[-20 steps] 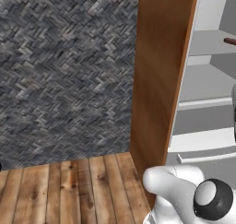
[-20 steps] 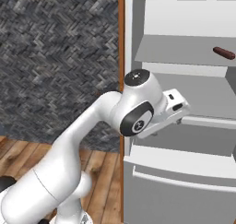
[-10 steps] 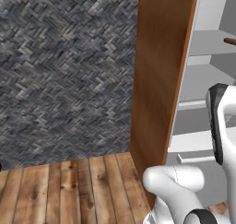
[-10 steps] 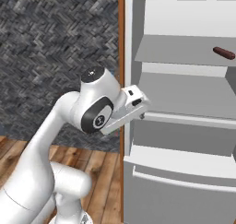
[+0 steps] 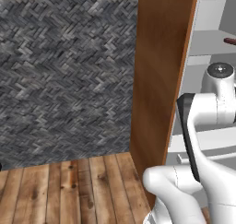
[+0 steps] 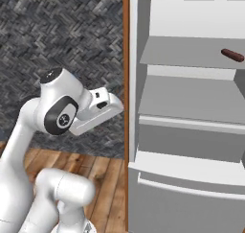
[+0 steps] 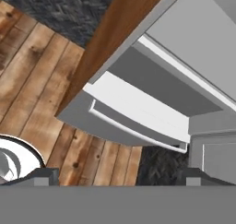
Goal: Move the hot dog bun to the plate on the dining table and place the condiment next to that plate. Then navigate to the fridge and take the sausage and place it on the plate as well.
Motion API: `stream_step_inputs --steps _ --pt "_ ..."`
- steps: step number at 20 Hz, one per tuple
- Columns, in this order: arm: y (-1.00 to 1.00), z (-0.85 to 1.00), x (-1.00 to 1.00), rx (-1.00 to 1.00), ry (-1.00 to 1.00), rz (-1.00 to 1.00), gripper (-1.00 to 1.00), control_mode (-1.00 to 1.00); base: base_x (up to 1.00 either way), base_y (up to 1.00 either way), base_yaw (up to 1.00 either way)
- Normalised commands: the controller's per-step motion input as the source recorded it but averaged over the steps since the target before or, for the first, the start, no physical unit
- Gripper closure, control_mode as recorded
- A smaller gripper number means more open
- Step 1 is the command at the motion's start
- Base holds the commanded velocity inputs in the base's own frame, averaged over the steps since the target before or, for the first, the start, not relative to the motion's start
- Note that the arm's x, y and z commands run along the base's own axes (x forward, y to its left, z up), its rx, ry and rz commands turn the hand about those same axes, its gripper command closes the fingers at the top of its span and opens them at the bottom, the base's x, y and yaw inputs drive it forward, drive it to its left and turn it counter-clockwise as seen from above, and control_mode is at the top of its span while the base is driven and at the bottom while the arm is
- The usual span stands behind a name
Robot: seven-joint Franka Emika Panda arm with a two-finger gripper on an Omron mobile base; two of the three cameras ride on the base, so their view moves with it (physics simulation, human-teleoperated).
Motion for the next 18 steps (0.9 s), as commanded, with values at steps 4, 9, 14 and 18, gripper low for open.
stream_step_inputs --steps 4,9,14,18 --pt "-0.15 0.00 0.00 0.05 0.00 0.00 -1.00 1.00 0.00 -0.63 0.00" --pt "0.00 0.00 0.00 0.00 0.00 0.00 -1.00 1.00 0.00 -0.80 0.00" --pt "0.00 0.00 0.00 0.00 0.00 0.00 -1.00 1.00 0.10 -0.56 0.00" --pt "0.00 0.00 0.00 0.00 0.00 0.00 -1.00 1.00 0.23 -0.59 0.00"
